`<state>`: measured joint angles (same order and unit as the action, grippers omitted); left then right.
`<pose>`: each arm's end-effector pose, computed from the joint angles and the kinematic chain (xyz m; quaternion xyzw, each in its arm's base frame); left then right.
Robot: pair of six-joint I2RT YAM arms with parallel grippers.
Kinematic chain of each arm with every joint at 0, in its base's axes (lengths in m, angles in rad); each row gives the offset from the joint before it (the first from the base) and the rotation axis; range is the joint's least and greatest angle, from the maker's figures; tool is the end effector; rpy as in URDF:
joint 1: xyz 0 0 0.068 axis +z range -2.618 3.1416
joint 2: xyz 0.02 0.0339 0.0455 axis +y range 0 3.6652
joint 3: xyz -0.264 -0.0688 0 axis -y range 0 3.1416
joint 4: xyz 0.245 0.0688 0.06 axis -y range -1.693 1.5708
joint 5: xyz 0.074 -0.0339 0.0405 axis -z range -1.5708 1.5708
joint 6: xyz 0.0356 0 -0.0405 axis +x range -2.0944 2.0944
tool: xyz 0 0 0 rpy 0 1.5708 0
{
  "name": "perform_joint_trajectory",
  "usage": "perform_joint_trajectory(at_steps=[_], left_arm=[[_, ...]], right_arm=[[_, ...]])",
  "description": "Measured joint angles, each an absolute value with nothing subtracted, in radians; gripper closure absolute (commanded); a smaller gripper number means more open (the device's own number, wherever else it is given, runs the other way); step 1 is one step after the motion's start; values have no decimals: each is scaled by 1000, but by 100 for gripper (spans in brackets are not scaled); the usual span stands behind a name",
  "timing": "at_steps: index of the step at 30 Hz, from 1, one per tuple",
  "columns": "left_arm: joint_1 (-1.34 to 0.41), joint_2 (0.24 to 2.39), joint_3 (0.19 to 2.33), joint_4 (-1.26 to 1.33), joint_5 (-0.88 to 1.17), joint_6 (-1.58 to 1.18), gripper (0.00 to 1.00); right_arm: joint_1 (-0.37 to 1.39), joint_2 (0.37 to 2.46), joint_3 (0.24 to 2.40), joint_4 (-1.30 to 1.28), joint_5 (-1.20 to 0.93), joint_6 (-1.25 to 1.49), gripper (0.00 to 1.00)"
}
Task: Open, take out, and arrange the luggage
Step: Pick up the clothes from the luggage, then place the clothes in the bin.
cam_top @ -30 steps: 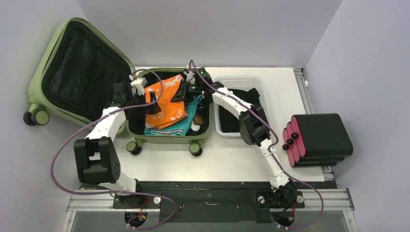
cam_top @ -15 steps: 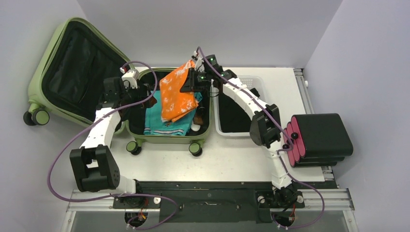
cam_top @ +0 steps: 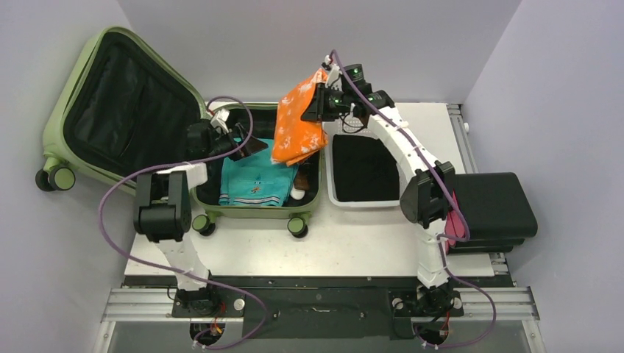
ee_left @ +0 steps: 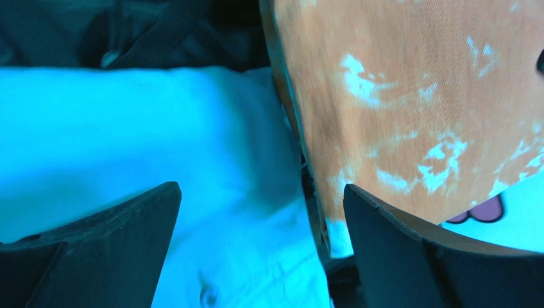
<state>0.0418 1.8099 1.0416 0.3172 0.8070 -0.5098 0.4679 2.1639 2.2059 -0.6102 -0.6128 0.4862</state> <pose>0.3899 -0.0094 0.1999 -0.0116 0.8066 -0.4369 0.3980 0.4341 0.2423 0.3472 -0.1373 0.8374 0.4454 0.2856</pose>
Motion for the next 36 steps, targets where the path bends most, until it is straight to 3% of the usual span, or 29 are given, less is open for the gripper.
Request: perform_joint_trajectory(at_steps=[5,9,17,27,36], left_arm=[[-2,2052,1065,779,888,-881,4],[-68,2196,1131,983,896,-1077,4],[-195,2284,1295,1139,887,-1216,4],[-201,2391,1417,1168,875,-1248,4],[-220,2514,1571,1186,876,-1322,4]], right_arm=[[423,2107,2117,-630,-574,449,100],[374,2085,2024,-630,-557,434,100],[280,2077,1958,-625,-596,445,100],[135,2057,1856,-535,-743,538,100],[125,2089,1859,-498,-794,559,100]])
